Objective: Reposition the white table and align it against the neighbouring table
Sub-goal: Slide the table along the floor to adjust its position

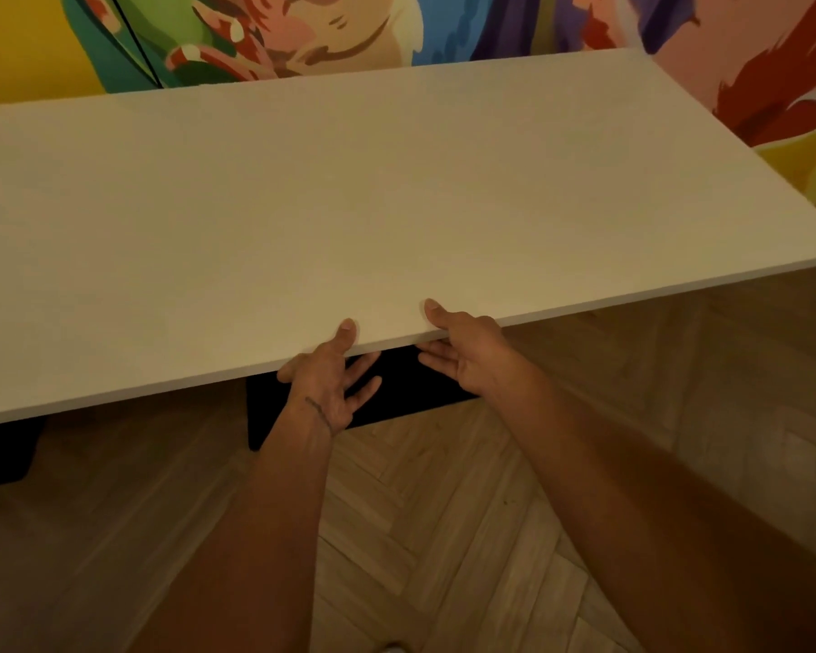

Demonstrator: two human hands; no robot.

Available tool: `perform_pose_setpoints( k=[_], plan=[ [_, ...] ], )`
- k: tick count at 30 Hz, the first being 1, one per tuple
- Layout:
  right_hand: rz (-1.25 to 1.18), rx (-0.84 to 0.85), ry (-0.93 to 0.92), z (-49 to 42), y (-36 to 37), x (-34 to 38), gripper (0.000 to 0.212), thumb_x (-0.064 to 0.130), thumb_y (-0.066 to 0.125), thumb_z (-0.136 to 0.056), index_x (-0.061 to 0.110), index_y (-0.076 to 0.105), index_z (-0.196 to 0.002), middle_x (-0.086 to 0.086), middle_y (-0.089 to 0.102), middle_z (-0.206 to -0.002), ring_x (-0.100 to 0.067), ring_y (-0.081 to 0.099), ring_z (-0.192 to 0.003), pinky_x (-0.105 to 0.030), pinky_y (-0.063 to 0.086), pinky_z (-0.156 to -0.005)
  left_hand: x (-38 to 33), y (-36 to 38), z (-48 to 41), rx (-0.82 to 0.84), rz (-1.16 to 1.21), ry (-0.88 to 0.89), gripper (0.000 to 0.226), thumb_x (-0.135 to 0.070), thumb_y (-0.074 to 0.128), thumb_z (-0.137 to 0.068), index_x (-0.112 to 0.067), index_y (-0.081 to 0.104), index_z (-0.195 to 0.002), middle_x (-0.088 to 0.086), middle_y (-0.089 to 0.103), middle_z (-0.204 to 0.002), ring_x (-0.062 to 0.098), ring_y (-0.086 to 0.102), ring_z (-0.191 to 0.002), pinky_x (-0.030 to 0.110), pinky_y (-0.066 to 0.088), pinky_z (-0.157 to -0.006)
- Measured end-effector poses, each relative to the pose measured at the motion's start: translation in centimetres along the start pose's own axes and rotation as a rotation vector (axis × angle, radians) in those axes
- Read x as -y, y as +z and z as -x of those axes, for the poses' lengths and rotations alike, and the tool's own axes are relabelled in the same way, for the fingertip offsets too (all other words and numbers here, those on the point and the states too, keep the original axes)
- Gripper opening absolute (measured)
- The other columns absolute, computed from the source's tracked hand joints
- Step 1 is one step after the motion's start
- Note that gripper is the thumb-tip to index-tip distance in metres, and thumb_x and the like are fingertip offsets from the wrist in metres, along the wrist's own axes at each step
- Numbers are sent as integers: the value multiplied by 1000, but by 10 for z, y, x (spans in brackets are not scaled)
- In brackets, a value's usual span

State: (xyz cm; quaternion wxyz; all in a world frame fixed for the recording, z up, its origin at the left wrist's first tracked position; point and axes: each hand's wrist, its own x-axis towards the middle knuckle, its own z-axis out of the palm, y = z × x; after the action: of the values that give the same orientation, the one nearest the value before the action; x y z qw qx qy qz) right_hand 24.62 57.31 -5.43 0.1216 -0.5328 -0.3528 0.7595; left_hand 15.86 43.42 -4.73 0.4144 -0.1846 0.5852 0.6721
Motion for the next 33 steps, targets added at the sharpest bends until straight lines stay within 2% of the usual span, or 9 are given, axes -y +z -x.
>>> perform_pose_setpoints(
  k=[4,8,12,17,19,22,26,28,33],
  plan=[
    [14,-4,12,3,0,2,65,31,84,-81,4,52,-131,-12,71,-109,-22,75,-88,-32,61,-57,0,-1,-3,-10,15,-3,67,-32,82,-88,-16,48,-143,3,73,-122,15,78,-92,35,63,-61],
    [30,-12,41,6,1,4,63,33,84,-81,3,54,-129,-11,71,-109,-21,74,-90,-33,62,-60,0,1,-3,-30,15,-10,61,-30,79,-90,-14,49,-141,2,71,-124,16,75,-95,37,62,-67],
    [56,7,77,7,-2,7,63,35,84,-80,3,57,-127,-12,71,-108,-22,74,-92,-35,63,-67,0,3,-2,-29,42,-20,43,-27,77,-92,-15,56,-128,-1,69,-126,17,73,-98,37,61,-72],
    [109,44,117,10,-17,14,52,35,82,-82,3,62,-118,-14,67,-107,-21,70,-95,-33,62,-77,9,14,1,-79,121,0,52,-34,74,-94,-13,57,-138,3,64,-132,16,69,-104,33,58,-71],
    [51,-2,107,7,-32,21,43,31,81,-84,5,64,-114,-13,67,-111,-21,69,-94,-30,62,-73,18,27,5,-79,116,-18,49,-37,71,-96,-13,57,-136,6,65,-132,15,68,-104,33,57,-73],
    [3,-106,47,-2,-65,38,46,29,82,-83,5,65,-117,-14,66,-116,-21,68,-96,-28,61,-69,37,56,14,36,45,-99,36,-39,70,-95,-17,61,-120,8,67,-128,17,68,-104,34,55,-74],
    [-19,-171,14,-6,-105,64,53,27,82,-83,1,63,-125,-15,65,-118,-22,67,-98,-28,60,-70,53,97,13,88,58,-127,77,-42,79,-87,-13,43,-149,7,63,-130,20,67,-111,33,57,-72],
    [-39,-179,8,-8,-119,74,47,25,80,-85,2,62,-122,-16,63,-118,-23,66,-97,-30,59,-74,55,113,11,75,100,-147,86,-40,83,-84,-15,37,-152,5,60,-135,20,66,-113,32,58,-70],
    [-10,-173,15,-15,-143,95,27,23,83,-82,9,64,-96,-11,63,-103,-23,65,-92,-37,58,-89,53,149,7,-75,167,-186,95,-30,93,-73,-14,37,-148,6,61,-132,24,66,-110,37,62,-74]
  ],
)
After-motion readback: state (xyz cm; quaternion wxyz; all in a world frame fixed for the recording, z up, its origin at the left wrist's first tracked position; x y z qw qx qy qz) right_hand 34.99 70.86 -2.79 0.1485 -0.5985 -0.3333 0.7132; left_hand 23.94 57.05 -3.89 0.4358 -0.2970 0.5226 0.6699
